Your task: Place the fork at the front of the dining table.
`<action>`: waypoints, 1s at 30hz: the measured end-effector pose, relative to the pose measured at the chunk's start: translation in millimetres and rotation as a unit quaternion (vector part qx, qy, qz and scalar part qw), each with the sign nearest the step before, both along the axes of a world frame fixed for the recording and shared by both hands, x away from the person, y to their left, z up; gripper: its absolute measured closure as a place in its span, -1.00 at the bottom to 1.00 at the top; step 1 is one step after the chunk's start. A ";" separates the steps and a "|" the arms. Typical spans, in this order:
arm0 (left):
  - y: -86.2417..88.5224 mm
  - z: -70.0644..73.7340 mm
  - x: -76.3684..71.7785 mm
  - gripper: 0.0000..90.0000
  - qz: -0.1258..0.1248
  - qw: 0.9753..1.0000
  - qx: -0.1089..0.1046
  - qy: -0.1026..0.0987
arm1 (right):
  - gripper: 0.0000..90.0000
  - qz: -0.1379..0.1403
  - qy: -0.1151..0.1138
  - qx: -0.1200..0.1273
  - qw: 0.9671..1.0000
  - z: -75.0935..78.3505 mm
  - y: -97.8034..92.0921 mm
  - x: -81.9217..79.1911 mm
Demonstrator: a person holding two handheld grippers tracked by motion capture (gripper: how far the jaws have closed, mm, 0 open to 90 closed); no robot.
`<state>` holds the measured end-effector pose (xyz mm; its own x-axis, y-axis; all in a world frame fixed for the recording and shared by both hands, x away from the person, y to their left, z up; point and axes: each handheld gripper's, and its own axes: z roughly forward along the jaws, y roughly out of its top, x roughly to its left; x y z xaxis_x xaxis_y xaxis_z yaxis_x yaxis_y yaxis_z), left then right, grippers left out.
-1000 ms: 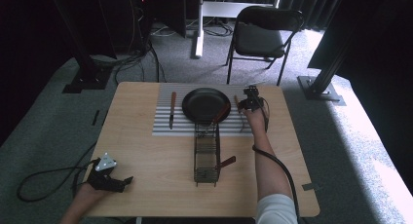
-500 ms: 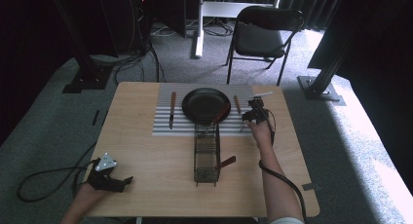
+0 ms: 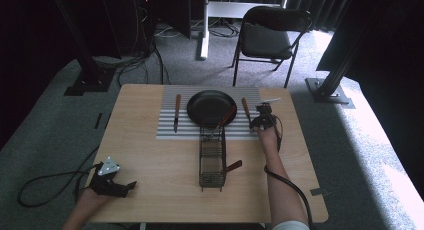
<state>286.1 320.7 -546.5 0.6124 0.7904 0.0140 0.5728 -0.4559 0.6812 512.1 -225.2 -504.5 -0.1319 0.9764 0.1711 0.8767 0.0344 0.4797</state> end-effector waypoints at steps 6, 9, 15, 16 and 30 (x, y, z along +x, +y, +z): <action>0.0 0.0 0.0 -1.00 0.000 1.000 0.000 0.000 | 0.61 -0.011 -0.005 0.027 1.000 2.6 -12.8 -8.1; 0.0 0.0 0.0 -1.00 0.000 1.000 0.000 0.000 | 0.33 -0.005 -0.009 0.039 0.999 4.8 -13.9 -15.3; 0.0 0.0 0.0 -1.00 0.000 1.000 0.000 0.000 | 0.10 0.008 -0.006 0.051 0.999 -0.6 -13.2 -29.4; 0.0 0.0 0.0 -1.00 0.000 1.000 0.000 0.000 | 0.10 0.008 -0.006 0.051 0.999 -0.6 -13.2 -29.4; 0.0 0.0 0.0 -1.00 0.000 1.000 0.000 0.000 | -0.18 0.031 -0.018 0.065 0.997 -12.1 -15.8 -51.9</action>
<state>286.1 320.7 -546.5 0.6122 0.7906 0.0139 0.5730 -0.4558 0.6811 460.2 -241.0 -516.6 -0.1989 0.9364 0.2890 0.8567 0.0230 0.5153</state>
